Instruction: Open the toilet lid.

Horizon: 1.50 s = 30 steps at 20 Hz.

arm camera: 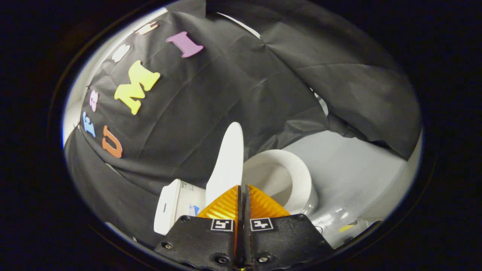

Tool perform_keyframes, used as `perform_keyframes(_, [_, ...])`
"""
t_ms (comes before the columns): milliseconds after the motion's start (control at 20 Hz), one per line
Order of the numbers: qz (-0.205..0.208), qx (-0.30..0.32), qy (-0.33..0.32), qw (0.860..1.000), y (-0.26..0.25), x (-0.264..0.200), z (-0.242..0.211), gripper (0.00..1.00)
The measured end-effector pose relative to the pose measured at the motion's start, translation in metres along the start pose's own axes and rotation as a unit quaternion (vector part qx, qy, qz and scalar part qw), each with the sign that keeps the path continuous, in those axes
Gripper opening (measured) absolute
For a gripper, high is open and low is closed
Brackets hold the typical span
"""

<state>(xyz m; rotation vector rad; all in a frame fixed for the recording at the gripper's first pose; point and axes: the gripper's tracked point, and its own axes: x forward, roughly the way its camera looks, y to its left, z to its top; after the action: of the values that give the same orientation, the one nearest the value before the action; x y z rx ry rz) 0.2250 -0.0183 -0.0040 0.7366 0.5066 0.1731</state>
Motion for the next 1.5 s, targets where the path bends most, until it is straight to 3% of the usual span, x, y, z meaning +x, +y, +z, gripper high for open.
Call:
perform_keyframes(950, [-0.023,-0.136,-0.038,0.99,0.111,-0.025,0.001,0.03])
perform_keyframes(1500, [0.0,-0.196,-0.053,0.979,0.171,-0.035,-0.012,0.03])
